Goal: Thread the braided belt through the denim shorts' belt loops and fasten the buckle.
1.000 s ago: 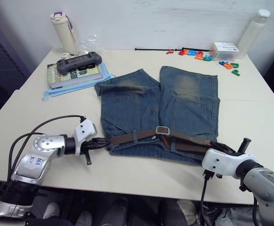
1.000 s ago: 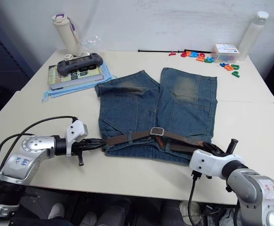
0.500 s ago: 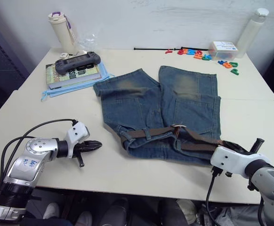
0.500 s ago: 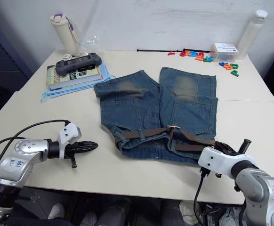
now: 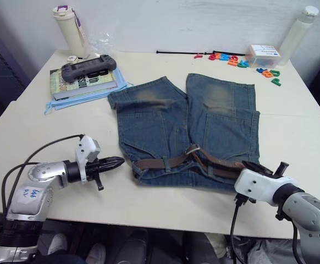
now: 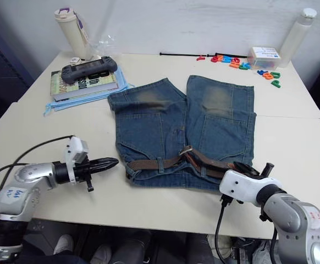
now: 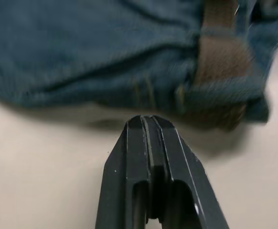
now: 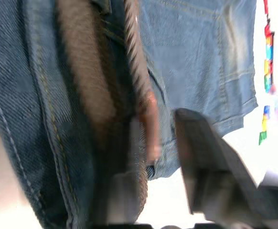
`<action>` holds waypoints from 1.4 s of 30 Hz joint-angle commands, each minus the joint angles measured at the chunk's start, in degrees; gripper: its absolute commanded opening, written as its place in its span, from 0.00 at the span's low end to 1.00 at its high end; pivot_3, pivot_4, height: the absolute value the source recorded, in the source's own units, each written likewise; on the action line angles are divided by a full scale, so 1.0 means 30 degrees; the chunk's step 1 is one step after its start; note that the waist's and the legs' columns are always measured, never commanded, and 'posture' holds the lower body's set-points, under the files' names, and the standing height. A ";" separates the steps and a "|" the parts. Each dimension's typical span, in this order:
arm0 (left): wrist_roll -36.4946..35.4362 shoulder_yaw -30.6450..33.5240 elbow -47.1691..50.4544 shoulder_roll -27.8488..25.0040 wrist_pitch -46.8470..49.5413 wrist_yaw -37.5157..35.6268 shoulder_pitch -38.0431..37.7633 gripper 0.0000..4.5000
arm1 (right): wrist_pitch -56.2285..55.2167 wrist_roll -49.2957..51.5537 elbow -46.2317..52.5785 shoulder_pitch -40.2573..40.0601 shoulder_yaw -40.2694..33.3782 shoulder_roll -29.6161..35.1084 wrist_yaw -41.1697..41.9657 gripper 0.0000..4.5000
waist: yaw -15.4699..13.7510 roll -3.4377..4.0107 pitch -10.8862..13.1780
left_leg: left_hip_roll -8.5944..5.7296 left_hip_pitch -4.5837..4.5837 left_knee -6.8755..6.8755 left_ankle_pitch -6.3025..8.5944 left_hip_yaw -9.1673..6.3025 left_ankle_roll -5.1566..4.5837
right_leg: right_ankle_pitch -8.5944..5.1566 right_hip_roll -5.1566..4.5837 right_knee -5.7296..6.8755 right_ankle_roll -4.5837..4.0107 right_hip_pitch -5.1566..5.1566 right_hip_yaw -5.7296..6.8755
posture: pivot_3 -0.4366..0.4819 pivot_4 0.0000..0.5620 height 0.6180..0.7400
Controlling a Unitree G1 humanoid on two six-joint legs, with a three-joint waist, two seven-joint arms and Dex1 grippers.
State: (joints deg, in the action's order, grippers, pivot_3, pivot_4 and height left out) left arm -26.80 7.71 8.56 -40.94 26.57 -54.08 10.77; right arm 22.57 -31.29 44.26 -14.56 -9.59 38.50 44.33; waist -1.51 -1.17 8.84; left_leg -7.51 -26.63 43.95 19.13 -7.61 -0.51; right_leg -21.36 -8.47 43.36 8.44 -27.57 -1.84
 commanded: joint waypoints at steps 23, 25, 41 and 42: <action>-0.5621 0.0398 0.4691 -0.0920 0.5854 0.0690 0.3513 0.00 | 1.6860 1.8702 0.1404 0.9135 -0.8425 -0.1266 0.1601 0.99 | -0.0046 0.0004 0.0233 | 0.0022 0.0062 -0.0290 -0.0050 -0.0016 0.0019 | 0.0020 0.0007 -0.0291 0.0016 0.0052 0.0016 | 0.48 0.27 0.31; -0.5284 0.0243 0.4606 -0.0687 0.5556 0.0972 0.3534 0.00 | 1.6567 1.9119 0.1158 0.9002 -0.8380 -0.1325 0.1206 0.99 | 0.0048 0.0003 0.0233 | 0.0020 0.0063 -0.0291 -0.0054 0.0022 0.0003 | 0.0031 0.0005 -0.0315 0.0038 0.0056 0.0006 | 0.48 0.27 0.31; -0.4719 -0.0198 0.4415 0.0662 0.4824 0.1992 0.4009 0.00 | 1.5295 2.1590 0.0075 0.8890 -0.7818 0.0020 -0.0972 0.99 | 0.0003 -0.0004 0.0238 | 0.0026 0.0097 -0.0294 -0.0114 0.0072 -0.0006 | 0.0112 0.0008 -0.0303 0.0065 0.0068 -0.0029 | 0.48 0.27 0.31; -0.4721 -0.0211 0.4391 0.0697 0.4793 0.2005 0.4025 0.00 | 1.5273 2.1752 0.0030 0.8894 -0.7836 0.0105 -0.1092 0.99 | 0.0002 -0.0004 0.0238 | 0.0026 0.0096 -0.0295 -0.0114 0.0072 -0.0006 | 0.0113 0.0008 -0.0305 0.0066 0.0068 -0.0029 | 0.48 0.27 0.31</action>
State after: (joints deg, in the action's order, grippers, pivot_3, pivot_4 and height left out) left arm -40.90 6.66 20.58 -38.92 42.23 -48.08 22.61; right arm 69.75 32.71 43.97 12.10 -32.09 37.87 41.65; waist -1.50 -1.18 9.56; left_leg -7.43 -26.34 43.06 18.79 -7.39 -0.53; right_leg -21.03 -8.44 42.44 8.64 -27.36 -1.92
